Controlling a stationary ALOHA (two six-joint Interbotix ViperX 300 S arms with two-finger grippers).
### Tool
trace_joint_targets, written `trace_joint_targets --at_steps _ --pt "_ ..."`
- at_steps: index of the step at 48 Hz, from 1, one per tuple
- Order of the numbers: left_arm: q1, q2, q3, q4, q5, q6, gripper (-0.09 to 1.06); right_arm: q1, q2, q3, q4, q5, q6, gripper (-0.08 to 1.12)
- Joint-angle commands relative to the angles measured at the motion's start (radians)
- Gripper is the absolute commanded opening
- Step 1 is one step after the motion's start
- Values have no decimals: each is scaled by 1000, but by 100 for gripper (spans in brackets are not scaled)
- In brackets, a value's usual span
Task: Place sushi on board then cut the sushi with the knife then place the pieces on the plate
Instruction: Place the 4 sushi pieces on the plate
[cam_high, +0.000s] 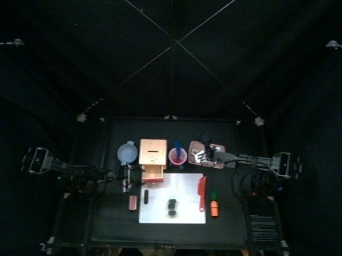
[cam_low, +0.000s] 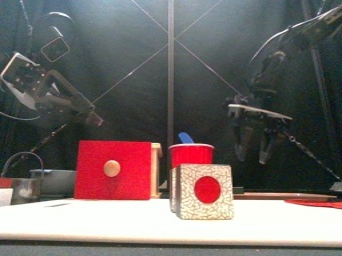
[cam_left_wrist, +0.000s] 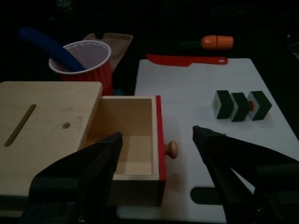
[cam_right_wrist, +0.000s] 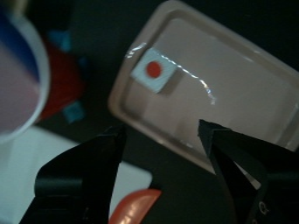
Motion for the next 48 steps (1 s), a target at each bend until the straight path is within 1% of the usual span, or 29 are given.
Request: trace_joint_targets --at_steps 1,5,10,15,24,30,43,48 --pt "15 -3 -44 3 -8 3 97 101 11 -21 -26 -169 -144 96" --pt "17 -3 -71 12 -5 5 97 138 71 -51 -14 -206 -207 96" --pt "17 -3 -92 21 -3 3 97 183 164 -114 34 -207 -252 96" --pt "21 -3 -107 18 -5 -2 97 239 256 -181 72 -207 -285 96" --pt "26 -3 -129 18 -5 3 97 321 359 -270 118 -202 -348 95" --pt "29 -3 -130 18 -5 3 97 337 376 -285 144 -192 -374 95" --pt "29 -2 -132 17 -5 -3 97 350 370 -265 143 -160 -376 95" --pt "29 0 -132 9 -5 -3 97 359 354 -255 144 -133 -376 95"
